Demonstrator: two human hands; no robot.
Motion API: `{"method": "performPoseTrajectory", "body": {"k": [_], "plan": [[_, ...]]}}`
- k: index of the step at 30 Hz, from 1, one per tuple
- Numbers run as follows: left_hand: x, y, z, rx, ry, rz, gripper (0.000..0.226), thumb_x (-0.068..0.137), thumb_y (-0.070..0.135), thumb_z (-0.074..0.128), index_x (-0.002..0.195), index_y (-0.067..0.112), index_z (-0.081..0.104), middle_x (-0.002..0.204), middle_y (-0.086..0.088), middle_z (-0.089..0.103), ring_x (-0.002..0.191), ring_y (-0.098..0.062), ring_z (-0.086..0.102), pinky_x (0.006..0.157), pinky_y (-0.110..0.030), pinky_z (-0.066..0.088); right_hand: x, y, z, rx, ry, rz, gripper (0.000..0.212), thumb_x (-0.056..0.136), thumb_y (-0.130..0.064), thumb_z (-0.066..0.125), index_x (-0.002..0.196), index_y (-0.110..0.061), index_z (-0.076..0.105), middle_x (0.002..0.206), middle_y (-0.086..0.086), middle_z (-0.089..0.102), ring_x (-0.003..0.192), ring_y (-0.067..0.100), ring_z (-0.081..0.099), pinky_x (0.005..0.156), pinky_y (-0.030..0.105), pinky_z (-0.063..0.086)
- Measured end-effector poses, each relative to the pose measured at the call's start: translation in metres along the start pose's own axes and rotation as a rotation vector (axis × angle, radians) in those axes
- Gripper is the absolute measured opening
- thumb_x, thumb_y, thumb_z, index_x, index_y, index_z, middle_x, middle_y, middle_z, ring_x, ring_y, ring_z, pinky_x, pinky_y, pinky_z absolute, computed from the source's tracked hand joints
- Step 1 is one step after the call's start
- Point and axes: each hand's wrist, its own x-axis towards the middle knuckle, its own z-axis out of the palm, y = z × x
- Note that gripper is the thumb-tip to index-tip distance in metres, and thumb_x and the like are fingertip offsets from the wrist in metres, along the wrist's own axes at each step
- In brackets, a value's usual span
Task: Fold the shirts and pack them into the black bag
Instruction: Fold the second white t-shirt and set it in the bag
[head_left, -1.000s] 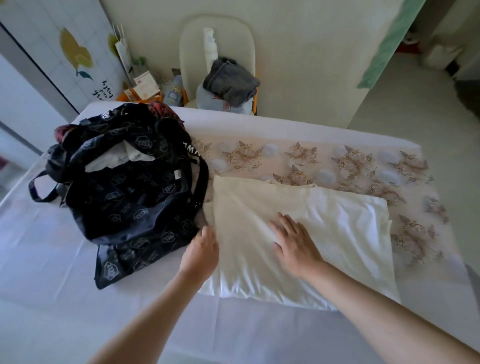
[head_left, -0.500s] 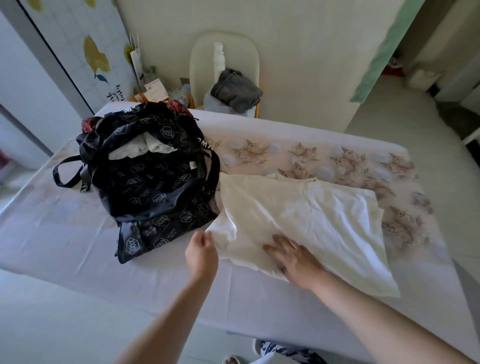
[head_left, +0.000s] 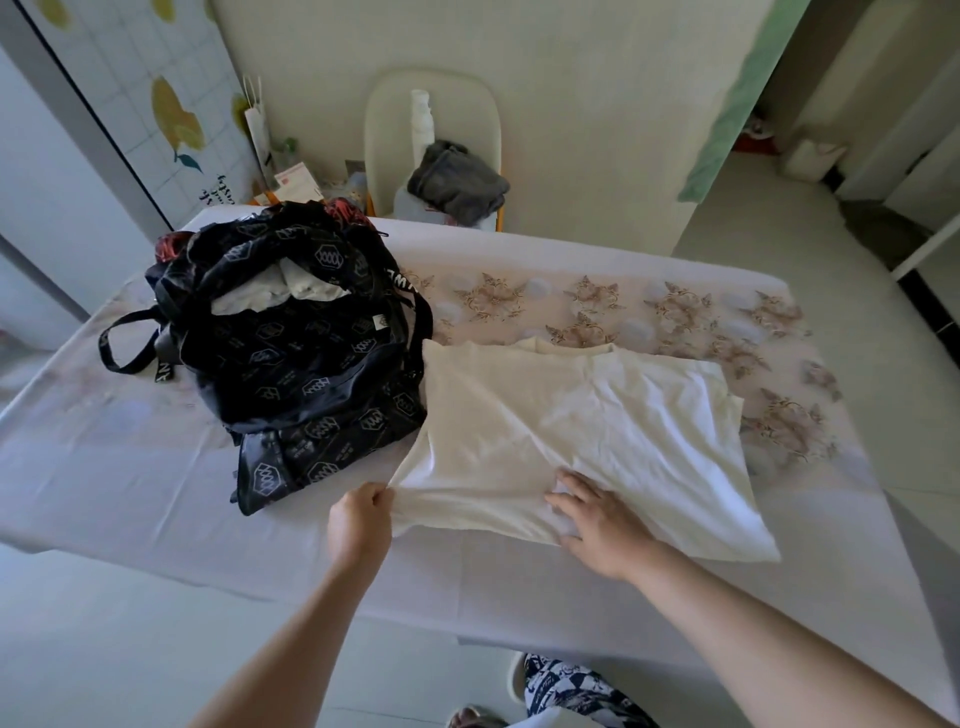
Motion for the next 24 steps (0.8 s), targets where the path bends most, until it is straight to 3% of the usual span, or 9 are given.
{"method": "performPoseTrajectory", "body": {"k": [2, 6, 8, 10, 13, 15, 17, 20, 24], "plan": [[-0.002, 0.001, 0.006, 0.101, 0.016, 0.04, 0.016, 0.093, 0.011, 0.053, 0.096, 0.013, 0.068, 0.082, -0.006, 0.065, 0.079, -0.027, 0.057, 0.065, -0.036, 0.047, -0.002, 0.001, 0.002, 0.02, 0.005, 0.01, 0.057, 0.096, -0.033, 0.056, 0.151, -0.027, 0.039, 0.167, 0.001, 0.007, 0.153, 0.017, 0.01, 0.119, 0.031, 0.019], [-0.006, 0.039, 0.023, 0.227, 0.153, 0.54, 0.049, 0.071, -0.011, 0.054, 0.114, 0.012, 0.06, 0.111, -0.008, 0.056, 0.102, -0.03, 0.05, 0.086, -0.043, 0.046, -0.009, 0.004, -0.001, 0.185, 0.108, 0.08, 0.035, 0.096, -0.024, 0.058, 0.13, -0.021, 0.064, 0.155, -0.001, 0.039, 0.143, 0.019, 0.037, 0.113, 0.029, 0.032], [-0.003, 0.055, 0.036, 0.389, -0.115, 0.72, 0.056, 0.084, 0.006, 0.057, 0.138, 0.021, 0.048, 0.14, -0.004, 0.047, 0.13, -0.029, 0.042, 0.105, -0.044, 0.038, -0.016, 0.015, -0.004, 0.219, 0.201, 0.141, 0.028, 0.092, -0.015, 0.062, 0.118, -0.016, 0.07, 0.139, 0.001, 0.054, 0.127, 0.024, 0.053, 0.103, 0.033, 0.043], [0.001, 0.061, 0.05, 0.57, -0.411, 0.663, 0.063, 0.098, 0.036, 0.048, 0.154, 0.032, 0.021, 0.16, 0.002, 0.02, 0.148, -0.025, 0.014, 0.12, -0.044, 0.016, -0.026, 0.032, -0.007, 0.216, 0.3, 0.213, 0.024, 0.088, -0.01, 0.064, 0.11, -0.013, 0.072, 0.127, 0.004, 0.06, 0.115, 0.029, 0.06, 0.095, 0.038, 0.049], [0.003, 0.076, 0.069, 0.762, -0.381, 0.591, 0.053, 0.097, 0.047, 0.041, 0.148, 0.034, 0.033, 0.151, -0.002, 0.032, 0.14, -0.027, 0.025, 0.117, -0.044, 0.014, -0.044, 0.065, -0.017, 0.209, 0.409, 0.344, 0.019, 0.088, -0.008, 0.065, 0.105, -0.013, 0.072, 0.115, 0.003, 0.064, 0.106, 0.029, 0.063, 0.087, 0.038, 0.051], [0.001, 0.098, 0.079, 0.72, -0.222, 0.595, 0.041, 0.095, 0.044, 0.043, 0.132, 0.031, 0.054, 0.135, -0.003, 0.05, 0.126, -0.025, 0.041, 0.107, -0.041, 0.023, -0.053, 0.089, -0.026, 0.209, 0.467, 0.48, 0.021, 0.091, -0.01, 0.062, 0.11, -0.013, 0.07, 0.116, 0.004, 0.065, 0.107, 0.03, 0.063, 0.087, 0.038, 0.051], [0.0, 0.118, 0.094, 0.617, -0.179, 0.66, 0.039, 0.095, 0.039, 0.046, 0.131, 0.029, 0.056, 0.133, -0.002, 0.053, 0.124, -0.024, 0.043, 0.104, -0.039, 0.026, -0.057, 0.113, -0.035, 0.234, 0.466, 0.683, 0.025, 0.095, -0.017, 0.056, 0.118, -0.016, 0.068, 0.122, 0.005, 0.065, 0.111, 0.031, 0.061, 0.09, 0.039, 0.049], [-0.004, 0.145, 0.122, 0.534, -0.326, 0.792, 0.048, 0.097, 0.035, 0.047, 0.145, 0.031, 0.041, 0.15, 0.0, 0.038, 0.139, -0.022, 0.029, 0.113, -0.037, 0.022, -0.059, 0.146, -0.039, 0.253, 0.473, 0.951, 0.023, 0.095, -0.031, 0.055, 0.112, -0.021, 0.067, 0.116, 0.007, 0.065, 0.104, 0.034, 0.061, 0.087, 0.04, 0.045], [-0.012, 0.179, 0.161, 0.617, -0.532, 0.893, 0.061, 0.101, 0.047, 0.039, 0.156, 0.035, 0.016, 0.165, 0.002, 0.004, 0.151, -0.022, 0.0, 0.122, -0.039, 0.007, -0.059, 0.164, -0.033, 0.379, 0.391, 0.96, 0.015, 0.088, -0.041, 0.065, 0.091, -0.027, 0.069, 0.093, -0.005, 0.071, 0.083, 0.022, 0.059, 0.083, 0.035, 0.034]]}}
